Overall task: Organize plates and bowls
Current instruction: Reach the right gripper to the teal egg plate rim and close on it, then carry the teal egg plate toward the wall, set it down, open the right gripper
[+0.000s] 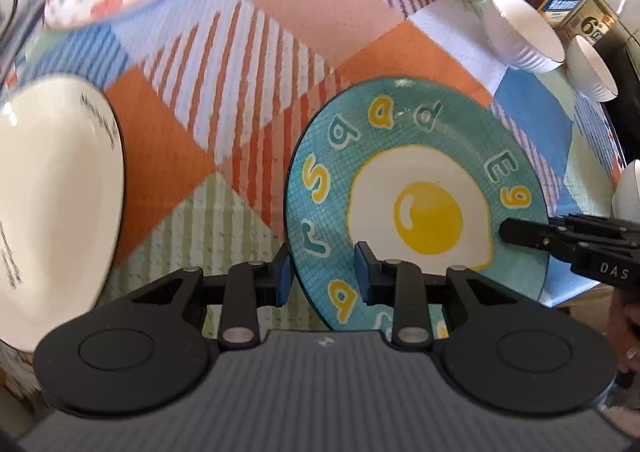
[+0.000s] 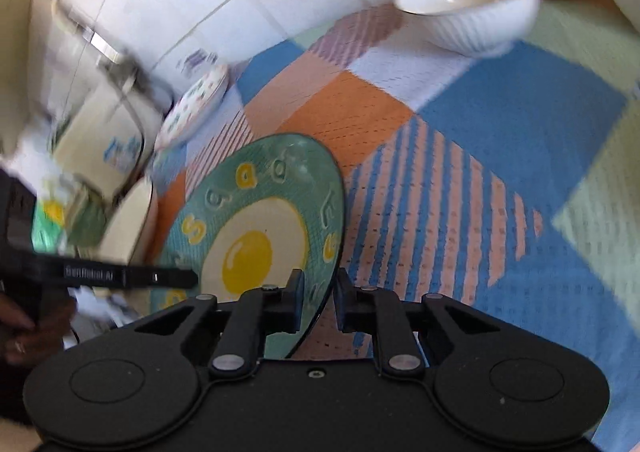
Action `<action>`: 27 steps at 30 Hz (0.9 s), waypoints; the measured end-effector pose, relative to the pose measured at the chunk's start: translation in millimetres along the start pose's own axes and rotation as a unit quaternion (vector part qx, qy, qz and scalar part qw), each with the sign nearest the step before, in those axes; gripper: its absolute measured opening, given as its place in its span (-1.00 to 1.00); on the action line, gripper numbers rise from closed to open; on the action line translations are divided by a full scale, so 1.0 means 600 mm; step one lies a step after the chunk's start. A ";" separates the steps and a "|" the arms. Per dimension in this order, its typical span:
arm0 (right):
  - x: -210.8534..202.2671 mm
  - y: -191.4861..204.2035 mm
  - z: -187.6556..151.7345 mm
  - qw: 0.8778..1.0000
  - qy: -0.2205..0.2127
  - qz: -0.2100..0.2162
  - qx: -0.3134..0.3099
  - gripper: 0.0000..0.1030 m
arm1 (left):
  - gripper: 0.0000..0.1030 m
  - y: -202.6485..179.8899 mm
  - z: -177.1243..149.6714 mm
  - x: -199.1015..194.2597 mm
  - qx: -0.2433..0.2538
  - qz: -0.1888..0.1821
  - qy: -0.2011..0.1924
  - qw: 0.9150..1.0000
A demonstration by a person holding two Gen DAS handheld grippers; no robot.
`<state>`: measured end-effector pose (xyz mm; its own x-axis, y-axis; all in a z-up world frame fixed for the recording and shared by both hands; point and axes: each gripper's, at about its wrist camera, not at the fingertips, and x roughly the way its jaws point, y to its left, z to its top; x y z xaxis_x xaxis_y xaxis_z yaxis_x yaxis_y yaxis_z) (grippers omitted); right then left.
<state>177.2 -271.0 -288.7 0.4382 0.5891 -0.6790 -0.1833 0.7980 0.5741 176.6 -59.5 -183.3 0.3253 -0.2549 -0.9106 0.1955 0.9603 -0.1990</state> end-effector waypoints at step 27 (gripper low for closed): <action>0.073 -0.030 0.163 0.994 -0.105 -0.007 -0.016 -0.51 | -0.36 -0.003 0.309 0.074 0.078 0.069 -0.002 0.995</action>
<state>285.7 -271.9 -283.9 0.6152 0.5405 -0.5739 -0.2024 0.8118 0.5477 362.2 -93.9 -156.2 0.3631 -0.1222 -0.9237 0.2889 0.9573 -0.0131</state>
